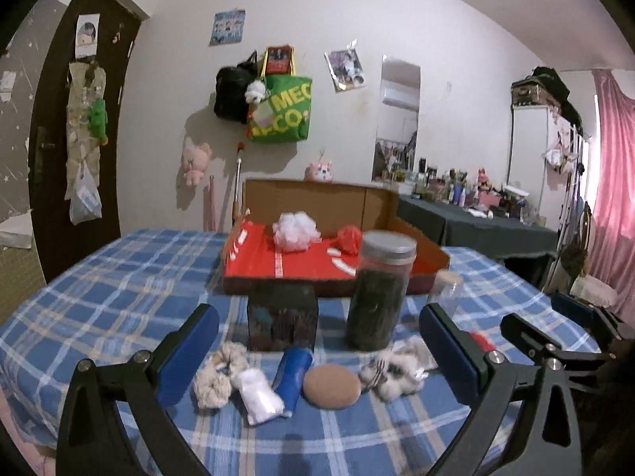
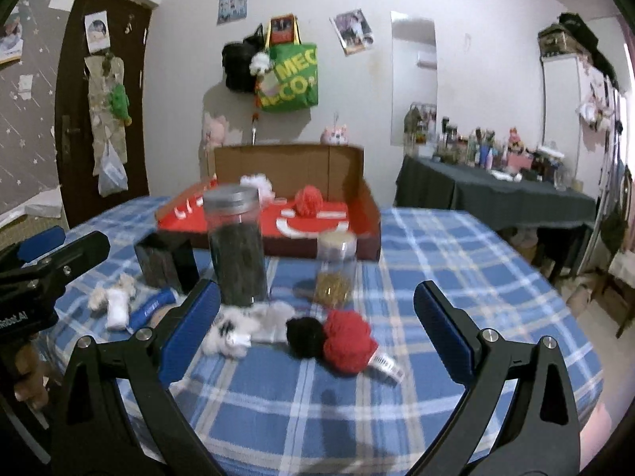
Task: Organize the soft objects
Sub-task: 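Withdraw both tools from the box back toward the remaining items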
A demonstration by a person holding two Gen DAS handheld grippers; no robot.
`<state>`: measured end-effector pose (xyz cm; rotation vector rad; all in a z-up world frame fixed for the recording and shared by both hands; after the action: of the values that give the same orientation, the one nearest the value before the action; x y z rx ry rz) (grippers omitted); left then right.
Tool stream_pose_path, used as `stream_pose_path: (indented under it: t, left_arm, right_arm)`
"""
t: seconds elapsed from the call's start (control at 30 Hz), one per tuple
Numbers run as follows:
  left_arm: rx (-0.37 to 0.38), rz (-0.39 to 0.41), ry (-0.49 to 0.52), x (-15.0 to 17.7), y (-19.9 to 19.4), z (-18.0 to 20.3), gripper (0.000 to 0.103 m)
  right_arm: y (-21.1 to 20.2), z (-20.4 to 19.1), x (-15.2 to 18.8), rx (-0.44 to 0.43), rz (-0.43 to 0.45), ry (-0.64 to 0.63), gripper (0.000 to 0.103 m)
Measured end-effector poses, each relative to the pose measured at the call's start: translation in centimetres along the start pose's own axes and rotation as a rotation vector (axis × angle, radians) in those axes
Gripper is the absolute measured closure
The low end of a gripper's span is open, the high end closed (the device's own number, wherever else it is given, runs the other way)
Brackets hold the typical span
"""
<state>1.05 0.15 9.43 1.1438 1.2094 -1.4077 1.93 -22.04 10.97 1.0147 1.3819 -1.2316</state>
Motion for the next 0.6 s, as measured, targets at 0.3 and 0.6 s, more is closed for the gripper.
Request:
stream_pose_path:
  t: [0.3, 0.6]
  left_arm:
    - [-0.019, -0.085, 0.006, 2.9, 1.6, -0.6, 0.0]
    - [-0.031, -0.117, 0.009, 3.6, 2.3, -1.6, 0.0]
  right_arm:
    - [2.2, -0.1, 3.6, -0.008, -0.11, 0.028, 0.003]
    - [3.2, -0.3, 4.7, -0.017, -0.15, 0.038, 0.003]
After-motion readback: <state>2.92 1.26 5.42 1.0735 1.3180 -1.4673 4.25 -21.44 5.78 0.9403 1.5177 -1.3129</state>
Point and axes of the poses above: each gripper's, at about its wrist camera, not at the fingertips, and y roughly the way its jaws point, z to its right, x to its underside, the point moved 3 cm from there along y, roughly the way its jaws point, and after that the axes turned 11 degrees about z, right-handed, at the moved point
